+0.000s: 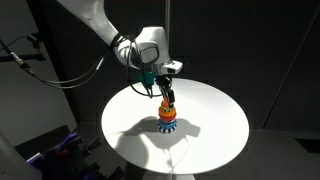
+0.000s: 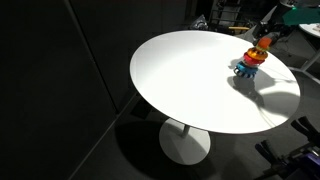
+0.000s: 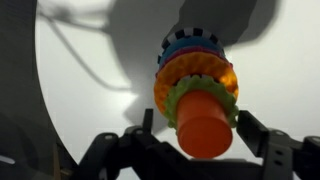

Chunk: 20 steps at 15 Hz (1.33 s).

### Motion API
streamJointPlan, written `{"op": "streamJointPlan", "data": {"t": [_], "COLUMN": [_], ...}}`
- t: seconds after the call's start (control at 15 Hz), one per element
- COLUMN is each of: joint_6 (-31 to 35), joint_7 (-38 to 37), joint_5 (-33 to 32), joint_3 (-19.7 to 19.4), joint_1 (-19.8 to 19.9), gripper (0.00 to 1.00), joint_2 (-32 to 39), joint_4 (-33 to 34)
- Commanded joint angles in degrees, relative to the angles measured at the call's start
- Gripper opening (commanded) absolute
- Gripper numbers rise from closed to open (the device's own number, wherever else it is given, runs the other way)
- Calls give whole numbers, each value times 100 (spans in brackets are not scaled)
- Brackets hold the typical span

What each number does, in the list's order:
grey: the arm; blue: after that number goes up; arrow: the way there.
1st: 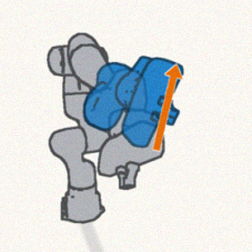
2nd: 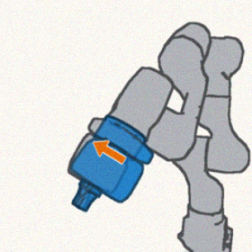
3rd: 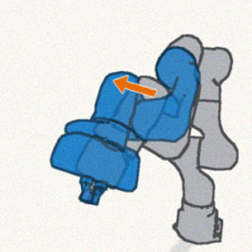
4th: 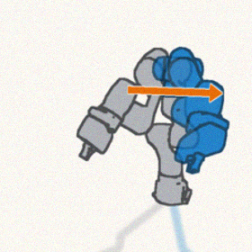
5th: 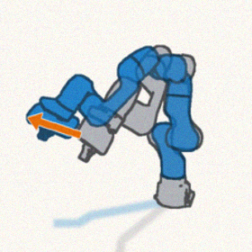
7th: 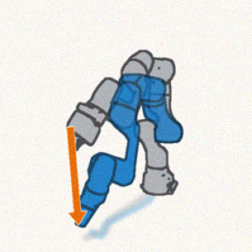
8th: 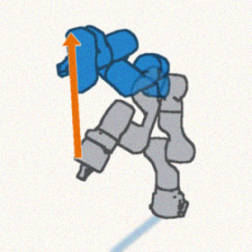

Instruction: Pick up the lime green ring and put it on the ring holder, pick up the ring holder and move it forward on the table

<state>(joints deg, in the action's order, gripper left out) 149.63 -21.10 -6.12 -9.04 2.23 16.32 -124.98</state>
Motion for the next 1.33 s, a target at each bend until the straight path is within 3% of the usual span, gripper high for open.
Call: {"op": "streamJointPlan", "data": {"t": [0.0, 0.53, 0.6, 0.67, 1.13, 1.27], "joint_6": [-323, -393, -394, -389, -282, -299], "joint_7": [171, 488, 512, 541, 672, 795], "joint_5": [117, 115, 113, 109, -10, -26], "joint_3": [16, 92, 98, 102, 98, 120], "joint_1": [11, 32, 33, 34, -2, -12], "gripper": [100, 100, 75, 74, 19, 19], "joint_2": [49, -17, -14, -15, -162, -249], "joint_4": [204, 88, 88, 87, -113, -216]}}
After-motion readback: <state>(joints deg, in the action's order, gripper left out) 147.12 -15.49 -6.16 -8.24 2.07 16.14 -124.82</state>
